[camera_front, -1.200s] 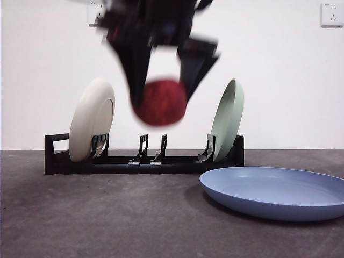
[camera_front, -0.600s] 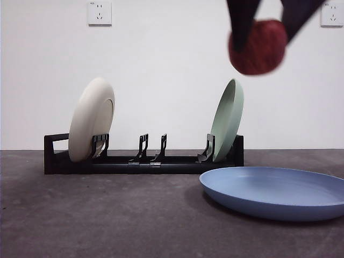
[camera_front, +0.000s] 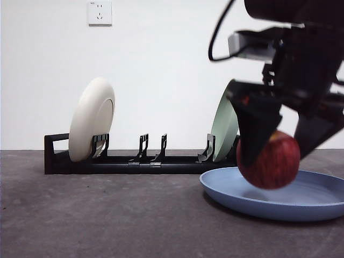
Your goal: Take the blue plate from the plate rack,put the plate on the table,take the apple from the table,put the apple in the plate
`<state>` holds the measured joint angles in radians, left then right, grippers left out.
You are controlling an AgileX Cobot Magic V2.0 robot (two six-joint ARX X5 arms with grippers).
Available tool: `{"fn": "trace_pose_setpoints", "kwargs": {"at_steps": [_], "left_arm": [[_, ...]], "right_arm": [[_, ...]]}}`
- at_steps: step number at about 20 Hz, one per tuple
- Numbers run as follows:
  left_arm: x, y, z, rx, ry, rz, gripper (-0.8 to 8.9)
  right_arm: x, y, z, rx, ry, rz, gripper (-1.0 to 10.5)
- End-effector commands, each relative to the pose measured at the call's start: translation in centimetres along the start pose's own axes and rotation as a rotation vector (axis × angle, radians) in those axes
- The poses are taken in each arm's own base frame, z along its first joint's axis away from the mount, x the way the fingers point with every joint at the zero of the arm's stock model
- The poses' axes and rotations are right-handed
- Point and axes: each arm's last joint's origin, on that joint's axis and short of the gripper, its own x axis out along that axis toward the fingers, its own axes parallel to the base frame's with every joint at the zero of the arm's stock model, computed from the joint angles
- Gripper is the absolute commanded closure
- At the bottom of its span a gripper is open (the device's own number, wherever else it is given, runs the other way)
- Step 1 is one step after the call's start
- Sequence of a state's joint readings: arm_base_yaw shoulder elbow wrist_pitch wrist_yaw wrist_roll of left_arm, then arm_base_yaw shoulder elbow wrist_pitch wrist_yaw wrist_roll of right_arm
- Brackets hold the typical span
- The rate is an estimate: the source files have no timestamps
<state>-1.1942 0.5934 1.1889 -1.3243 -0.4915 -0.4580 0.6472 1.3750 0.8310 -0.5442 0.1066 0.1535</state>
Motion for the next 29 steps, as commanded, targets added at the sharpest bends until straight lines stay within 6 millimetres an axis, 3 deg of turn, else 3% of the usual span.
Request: {"fn": "trace_pose_setpoints", "kwargs": {"at_steps": [1,7,8,11,13,22,26,29], "left_arm": [[0.1,0.0,0.0,-0.009,-0.002,0.004,8.22],[0.1,0.0,0.0,-0.009,-0.002,0.004,8.22],[0.1,0.0,0.0,-0.009,-0.002,0.004,8.22],[0.1,0.0,0.0,-0.009,-0.002,0.004,8.22],[0.1,0.0,0.0,-0.009,-0.002,0.004,8.22],[0.1,0.0,0.0,-0.009,-0.002,0.004,8.22],[0.1,0.0,0.0,-0.009,-0.002,0.004,8.22],[0.2,-0.1,0.0,-0.007,0.001,0.006,8.21]], "right_arm": [[1.0,-0.1,-0.8,0.031,-0.018,-0.008,9.6],[1.5,-0.6,-1.2,0.079,-0.029,-0.032,9.4],[1.5,-0.7,-1.2,0.078,-0.028,-0.034,9.0],[1.5,-0.6,-1.3,0.078,-0.027,-0.033,6.0],[1.5,-0.6,-1.2,0.078,-0.028,-0.034,4.7],[1.0,-0.7,-0.9,0.078,-0.034,-0.055,4.7],[-3.0,-0.5,0.4,0.074,-0.098,-0.032,4.8],[-8.7,-0.8,1.1,0.107,-0.226,0.008,5.3]]}}
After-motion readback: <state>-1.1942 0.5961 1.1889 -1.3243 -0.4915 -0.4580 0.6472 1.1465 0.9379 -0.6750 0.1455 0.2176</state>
